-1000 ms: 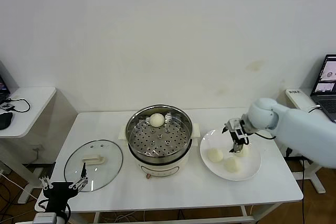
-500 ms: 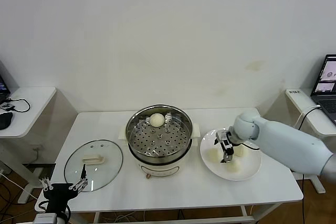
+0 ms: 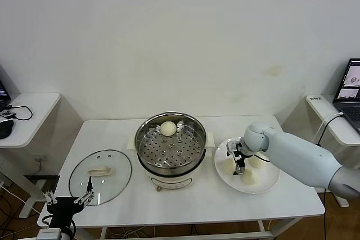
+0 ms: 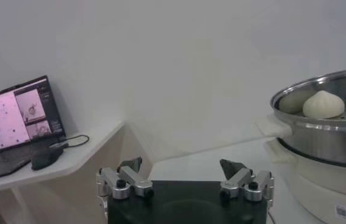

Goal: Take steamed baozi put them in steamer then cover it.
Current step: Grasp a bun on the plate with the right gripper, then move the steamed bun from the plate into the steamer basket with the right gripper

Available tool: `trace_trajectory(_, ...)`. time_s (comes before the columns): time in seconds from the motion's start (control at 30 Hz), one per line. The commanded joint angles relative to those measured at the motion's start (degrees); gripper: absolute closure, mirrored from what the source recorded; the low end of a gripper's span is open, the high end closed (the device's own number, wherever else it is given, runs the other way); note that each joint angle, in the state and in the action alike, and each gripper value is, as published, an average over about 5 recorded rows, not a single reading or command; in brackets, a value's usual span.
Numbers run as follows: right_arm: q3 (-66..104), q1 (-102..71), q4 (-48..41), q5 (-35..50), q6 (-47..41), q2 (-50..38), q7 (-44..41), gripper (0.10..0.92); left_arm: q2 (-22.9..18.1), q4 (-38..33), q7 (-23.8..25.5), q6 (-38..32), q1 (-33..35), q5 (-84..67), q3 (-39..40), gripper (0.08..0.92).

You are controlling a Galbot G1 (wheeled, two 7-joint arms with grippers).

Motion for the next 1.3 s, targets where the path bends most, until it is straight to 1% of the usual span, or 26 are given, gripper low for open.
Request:
trace_trajectory(0.03, 0.4, 0.2, -1.0, -0.4, 0.1, 0.6, -1.3, 0.325, 0.0, -0.1, 0.0, -0.1, 0.0, 0.0, 0.0, 0.177)
trace_trajectory(0.17, 0.4, 0.7, -0.8, -0.2, 0.4, 0.3, -2.2, 0.38, -0.1, -0.2, 0.0, -0.1, 0.1, 0.1, 0.1, 0.177)
trace_trajectory(0.27, 0.4, 1.5, 0.0, 0.0, 0.5, -0.4, -3.0, 0.393, -0.1, -0.6, 0.0, -0.1, 0.2, 0.1, 0.2, 0.177)
trace_trajectory(0.5, -0.2, 8.5, 3.6, 2.7, 0.0, -4.4, -4.0, 0.397, 0.0, -1.1, 0.0, -0.1, 0.3, 0.1, 0.0, 0.177)
trace_trajectory(0.7, -5.6, 19.2, 8.1, 8.3, -1.2, -8.7, -3.5, 0.392, 0.3, -1.4, 0.0, 0.0, 0.1, 0.2, 0.5, 0.177)
trace_trajectory(0.83, -10.2, 27.8, 10.8, 12.4, -2.1, -9.6, -3.2, 0.389, 0.7, -1.5, 0.1, 0.1, -0.2, 0.2, 0.7, 0.177)
trace_trajectory(1.07, -16.3, 40.2, 13.7, 19.8, -4.5, -5.3, -1.8, 0.383, 1.3, -1.6, 0.2, 0.2, -0.8, 0.1, 1.4, 0.177)
trace_trajectory(1.3, -17.8, 42.2, 15.3, 28.0, -9.9, 3.5, 2.4, 0.378, 2.2, -1.4, 0.3, 0.3, -1.5, -0.4, 0.9, 0.177)
